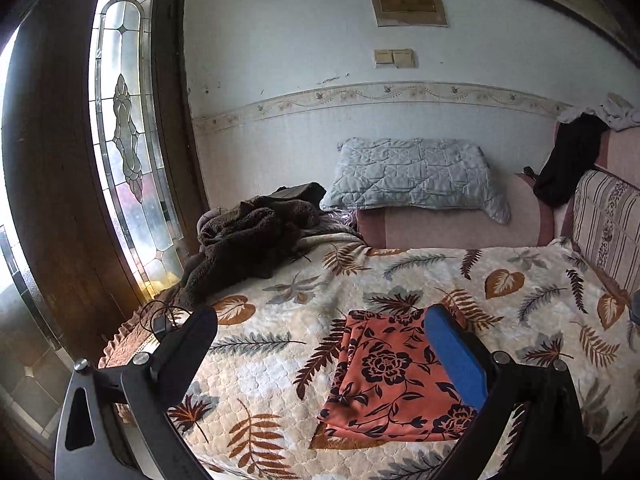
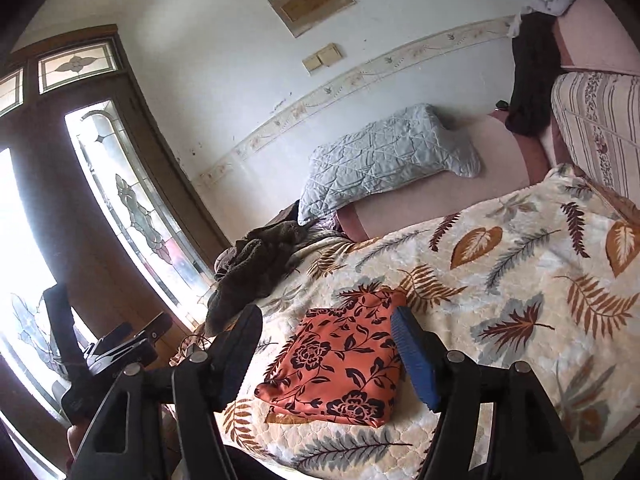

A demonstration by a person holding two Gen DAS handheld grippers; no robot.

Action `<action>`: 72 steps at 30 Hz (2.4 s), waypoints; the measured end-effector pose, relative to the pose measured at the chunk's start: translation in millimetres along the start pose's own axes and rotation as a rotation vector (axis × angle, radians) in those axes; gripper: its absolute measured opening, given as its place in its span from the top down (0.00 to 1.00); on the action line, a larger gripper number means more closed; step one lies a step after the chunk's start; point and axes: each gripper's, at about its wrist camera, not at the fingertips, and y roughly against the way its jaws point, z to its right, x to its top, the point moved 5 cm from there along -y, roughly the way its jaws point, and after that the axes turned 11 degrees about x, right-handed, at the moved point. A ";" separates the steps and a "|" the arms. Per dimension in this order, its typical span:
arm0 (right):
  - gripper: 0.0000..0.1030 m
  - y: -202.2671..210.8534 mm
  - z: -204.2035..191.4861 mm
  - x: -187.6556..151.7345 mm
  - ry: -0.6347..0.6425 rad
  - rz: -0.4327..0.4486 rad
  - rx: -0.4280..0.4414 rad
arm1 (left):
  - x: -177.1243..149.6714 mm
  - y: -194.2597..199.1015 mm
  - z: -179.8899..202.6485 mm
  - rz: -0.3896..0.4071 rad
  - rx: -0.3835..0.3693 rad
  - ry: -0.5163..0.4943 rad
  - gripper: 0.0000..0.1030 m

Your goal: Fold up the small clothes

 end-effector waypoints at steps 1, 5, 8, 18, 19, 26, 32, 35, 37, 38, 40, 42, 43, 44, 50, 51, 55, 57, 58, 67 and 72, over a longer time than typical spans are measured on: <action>0.31 -2.0 -6.4 -1.5 0.020 -0.007 0.001 | 0.2 1.0 -1.6 0.002 0.005 -0.002 0.00; 0.31 -11.1 -23.6 -8.7 0.055 -0.029 0.014 | -0.2 3.6 -7.8 0.004 0.000 0.011 0.00; 0.31 -17.9 -27.2 -13.8 0.059 -0.044 0.022 | -0.9 5.2 -9.9 0.009 0.007 0.013 0.00; 0.29 -53.0 -4.2 -32.5 0.008 -0.117 0.012 | -19.5 -35.7 -6.8 -0.063 -0.013 0.009 0.00; 0.26 -61.3 0.3 -35.2 -0.001 -0.135 0.013 | -24.1 -47.2 -5.0 -0.091 -0.041 0.010 0.00; 0.23 -155.2 99.7 -72.9 -0.260 -0.349 0.015 | -110.5 -203.2 7.1 -0.610 -0.317 0.073 0.00; 0.23 -228.1 185.1 -109.1 -0.456 -0.476 -0.035 | -157.4 -273.9 14.6 -0.844 -0.473 0.195 0.01; 0.23 -253.0 208.7 -117.4 -0.522 -0.498 -0.038 | -152.9 -276.4 38.3 -0.841 -0.593 0.198 0.00; 0.22 -263.7 215.2 -118.9 -0.543 -0.501 -0.026 | -154.1 -280.0 53.4 -0.845 -0.603 0.189 0.00; 0.22 -267.9 216.4 -118.7 -0.547 -0.498 -0.012 | -156.2 -281.5 61.2 -0.851 -0.617 0.183 0.00; 0.20 -274.1 217.1 -118.9 -0.563 -0.489 0.023 | -165.0 -281.7 79.1 -0.893 -0.671 0.167 0.00; 0.20 -277.6 216.8 -119.5 -0.592 -0.471 0.065 | -173.9 -283.4 93.4 -0.950 -0.725 0.154 0.00; 0.21 -279.0 213.7 -121.0 -0.606 -0.475 0.098 | -176.5 -280.7 99.8 -0.960 -0.754 0.144 0.01; 0.21 -282.2 208.1 -123.3 -0.616 -0.493 0.135 | -176.2 -276.5 105.0 -0.951 -0.774 0.125 0.01; 0.37 -287.9 177.5 -137.2 -0.550 -0.558 0.192 | -172.4 -259.7 128.3 -0.923 -0.784 0.057 0.07; 0.46 -286.7 176.7 -136.6 -0.546 -0.552 0.187 | -171.0 -259.2 131.4 -0.914 -0.766 0.047 0.18; 0.63 -278.1 169.5 -120.3 -0.471 -0.505 0.172 | -152.4 -243.3 140.6 -0.859 -0.767 0.005 0.48; 0.64 -269.5 166.2 -104.5 -0.426 -0.455 0.171 | -138.7 -232.5 150.5 -0.834 -0.787 -0.016 0.56; 0.64 -262.8 167.3 -95.5 -0.414 -0.422 0.174 | -131.4 -226.7 157.1 -0.821 -0.792 -0.025 0.57; 0.64 -178.1 233.1 -34.3 -0.461 -0.210 0.175 | -80.5 -175.0 245.9 -0.700 -0.853 -0.127 0.57; 0.60 -167.1 286.9 -49.3 -0.526 -0.297 0.046 | -125.3 -172.5 287.2 -0.752 -0.740 -0.249 0.51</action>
